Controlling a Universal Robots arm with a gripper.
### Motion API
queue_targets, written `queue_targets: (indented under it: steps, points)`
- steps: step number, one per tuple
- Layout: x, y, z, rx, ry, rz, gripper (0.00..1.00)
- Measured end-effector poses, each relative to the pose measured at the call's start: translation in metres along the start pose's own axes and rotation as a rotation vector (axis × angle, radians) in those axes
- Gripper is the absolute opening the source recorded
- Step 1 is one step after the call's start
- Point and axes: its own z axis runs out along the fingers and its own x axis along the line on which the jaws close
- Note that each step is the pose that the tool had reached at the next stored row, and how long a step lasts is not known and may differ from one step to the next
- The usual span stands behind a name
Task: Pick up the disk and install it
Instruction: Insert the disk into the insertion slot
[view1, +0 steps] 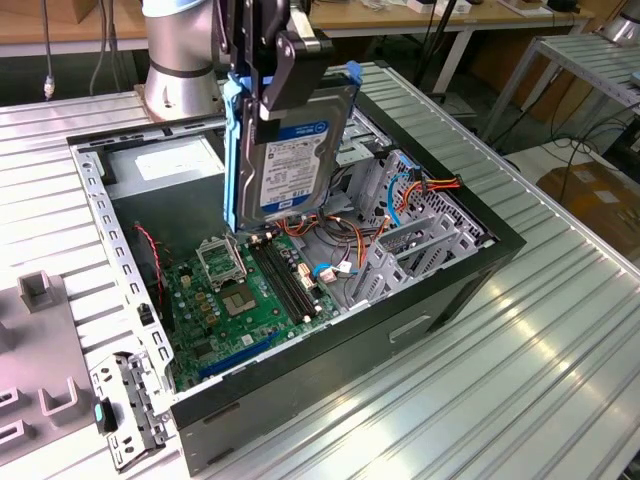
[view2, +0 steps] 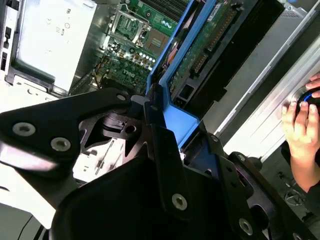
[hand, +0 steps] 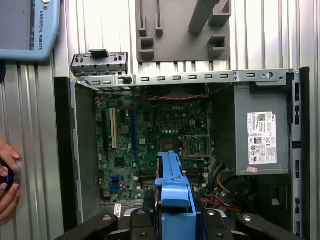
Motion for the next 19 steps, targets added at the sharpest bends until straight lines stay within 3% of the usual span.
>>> queue_targets:
  steps: [3,5,9,14,19]
  points:
    - [0.0006,-0.0118,0.0017,0.0000,0.0001,0.000,0.37]
    - [-0.0002,-0.0262,0.0027,-0.0001,0.0002,0.000,0.37]
    - [-0.0011,-0.0423,0.0040,0.0000,0.0003,0.000,0.37]
    - [0.0043,-0.0480,0.0053,-0.0001,0.0003,0.000,0.37]
    - [0.0184,-0.0503,0.0068,0.0000,0.0003,0.001,0.37]
